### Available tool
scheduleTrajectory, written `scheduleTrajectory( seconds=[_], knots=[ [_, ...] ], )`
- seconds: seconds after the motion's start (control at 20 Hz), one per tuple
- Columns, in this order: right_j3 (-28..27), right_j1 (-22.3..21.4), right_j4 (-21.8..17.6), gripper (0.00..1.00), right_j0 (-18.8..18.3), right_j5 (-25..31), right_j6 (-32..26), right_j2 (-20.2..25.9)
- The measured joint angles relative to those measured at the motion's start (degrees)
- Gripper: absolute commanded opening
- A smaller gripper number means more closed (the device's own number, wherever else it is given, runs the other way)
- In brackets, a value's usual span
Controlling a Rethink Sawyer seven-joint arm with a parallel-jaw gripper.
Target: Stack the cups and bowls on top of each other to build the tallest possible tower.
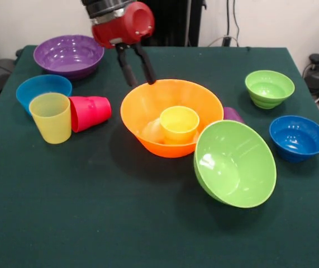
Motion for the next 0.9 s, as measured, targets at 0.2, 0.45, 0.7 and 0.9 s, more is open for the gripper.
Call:
scheduleTrajectory(
  seconds=[0.2,0.45,0.7,0.9],
  knots=[
    [-0.15,0.79,-0.37,1.0,2.13,-0.45,0.0,-0.59],
    [-0.55,1.5,-2.29,1.0,3.9,-0.99,0.0,-1.96],
    [-1.19,1.5,-3.56,1.0,4.7,-1.0,0.0,-3.38],
    [-1.86,0.85,-4.02,1.0,4.69,-1.0,0.0,-4.23]
  ],
)
